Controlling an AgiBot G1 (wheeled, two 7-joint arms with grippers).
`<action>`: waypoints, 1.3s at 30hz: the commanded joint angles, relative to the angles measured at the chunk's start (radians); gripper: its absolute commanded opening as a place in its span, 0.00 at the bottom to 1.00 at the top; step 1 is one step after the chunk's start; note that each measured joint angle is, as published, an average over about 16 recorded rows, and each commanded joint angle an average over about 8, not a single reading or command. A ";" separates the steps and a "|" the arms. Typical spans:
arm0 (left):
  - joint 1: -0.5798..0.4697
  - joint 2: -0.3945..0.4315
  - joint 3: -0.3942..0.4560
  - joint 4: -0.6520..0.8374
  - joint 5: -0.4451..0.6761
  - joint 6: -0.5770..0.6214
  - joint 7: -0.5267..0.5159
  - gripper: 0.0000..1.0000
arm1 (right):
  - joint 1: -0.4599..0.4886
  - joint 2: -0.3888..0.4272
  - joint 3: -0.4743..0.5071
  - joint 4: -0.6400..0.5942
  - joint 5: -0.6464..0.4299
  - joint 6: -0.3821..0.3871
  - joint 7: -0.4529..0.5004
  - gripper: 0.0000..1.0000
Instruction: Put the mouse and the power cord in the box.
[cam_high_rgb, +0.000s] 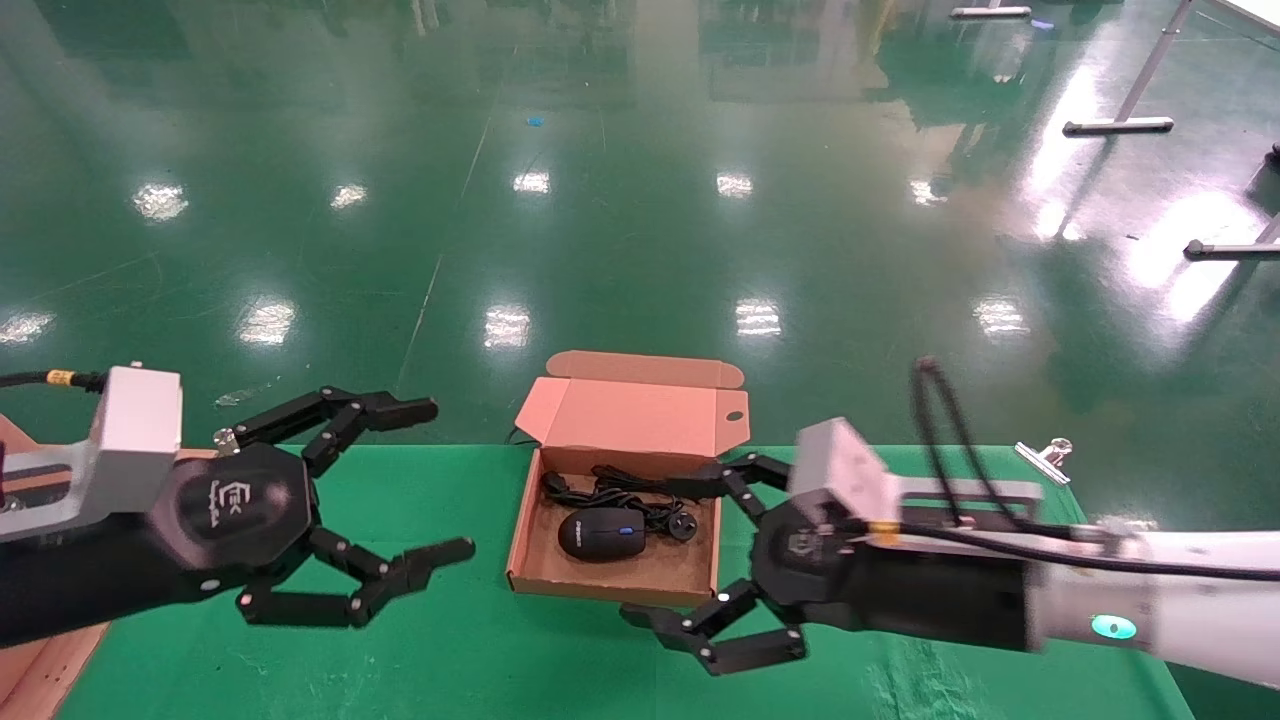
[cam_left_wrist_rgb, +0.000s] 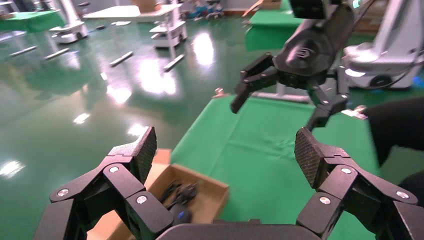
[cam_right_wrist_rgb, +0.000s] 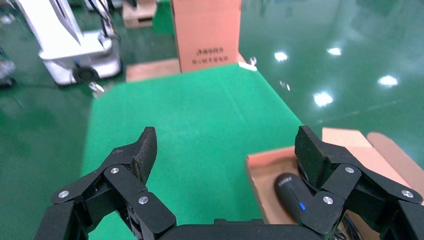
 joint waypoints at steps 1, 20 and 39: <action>0.008 -0.003 -0.010 -0.026 -0.009 0.014 -0.026 1.00 | -0.020 0.025 0.036 0.022 0.025 -0.030 0.011 1.00; 0.073 -0.032 -0.093 -0.252 -0.084 0.128 -0.247 1.00 | -0.198 0.252 0.361 0.218 0.251 -0.300 0.106 1.00; 0.075 -0.033 -0.095 -0.253 -0.087 0.130 -0.249 1.00 | -0.203 0.258 0.368 0.223 0.257 -0.306 0.108 1.00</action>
